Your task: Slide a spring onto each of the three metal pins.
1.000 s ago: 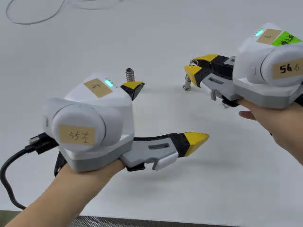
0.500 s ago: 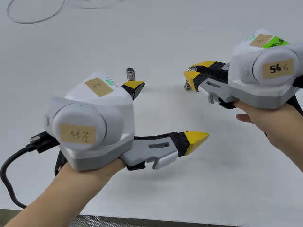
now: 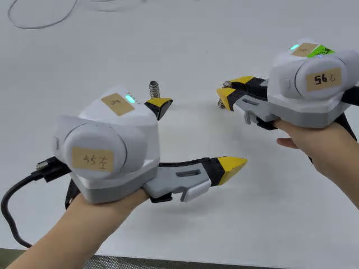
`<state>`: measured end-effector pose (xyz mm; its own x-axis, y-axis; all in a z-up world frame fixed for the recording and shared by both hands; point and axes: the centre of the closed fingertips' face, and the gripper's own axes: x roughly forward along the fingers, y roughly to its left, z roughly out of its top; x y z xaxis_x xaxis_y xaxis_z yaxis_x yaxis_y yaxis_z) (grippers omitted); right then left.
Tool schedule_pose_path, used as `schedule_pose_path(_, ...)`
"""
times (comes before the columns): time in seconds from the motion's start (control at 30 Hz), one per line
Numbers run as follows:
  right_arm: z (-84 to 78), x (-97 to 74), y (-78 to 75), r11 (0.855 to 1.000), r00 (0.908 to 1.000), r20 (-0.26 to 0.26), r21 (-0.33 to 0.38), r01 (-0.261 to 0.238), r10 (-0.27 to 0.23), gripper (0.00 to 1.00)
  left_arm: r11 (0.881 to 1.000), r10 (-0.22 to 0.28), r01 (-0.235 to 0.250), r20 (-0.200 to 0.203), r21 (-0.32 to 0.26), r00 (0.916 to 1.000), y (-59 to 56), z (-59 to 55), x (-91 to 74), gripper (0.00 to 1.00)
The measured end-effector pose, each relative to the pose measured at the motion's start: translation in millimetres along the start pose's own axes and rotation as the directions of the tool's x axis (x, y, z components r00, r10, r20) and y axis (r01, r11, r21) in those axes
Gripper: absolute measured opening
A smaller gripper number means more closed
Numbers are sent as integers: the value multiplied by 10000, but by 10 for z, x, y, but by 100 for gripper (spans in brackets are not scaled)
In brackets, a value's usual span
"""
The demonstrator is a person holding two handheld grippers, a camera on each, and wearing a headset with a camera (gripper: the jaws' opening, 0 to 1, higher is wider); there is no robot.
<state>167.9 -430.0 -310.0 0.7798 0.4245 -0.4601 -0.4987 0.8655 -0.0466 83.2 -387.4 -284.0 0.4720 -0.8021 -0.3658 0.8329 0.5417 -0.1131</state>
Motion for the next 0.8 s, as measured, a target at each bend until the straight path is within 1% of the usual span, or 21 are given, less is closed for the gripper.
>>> schedule_pose_path(0.1,-10,-1,12,10000,10000,-49,-33,-23,23,12,10000,1,-1,-13,32,10000,0,2,-5,88)
schedule_pose_path(0.23,15,-29,25,10000,10000,33,27,13,-13,18,10000,40,-40,4,40,10000,7,10,-12,88)
schedule_pose_path(0.3,38,-56,22,9999,10000,93,98,32,-33,18,10000,59,-59,-5,54,10000,11,14,-13,88)
schedule_pose_path(0.5,150,-169,19,9976,9990,436,695,-8,-22,24,9999,92,-92,6,93,10000,13,30,-16,88)
schedule_pose_path(0.6,206,-233,15,9963,9980,626,859,-30,-24,27,9999,103,-103,-3,117,9999,11,38,-15,88)
schedule_pose_path(0.8,268,-384,-17,9947,9970,763,1025,41,-119,31,9998,129,-129,32,169,9999,11,71,-12,87)
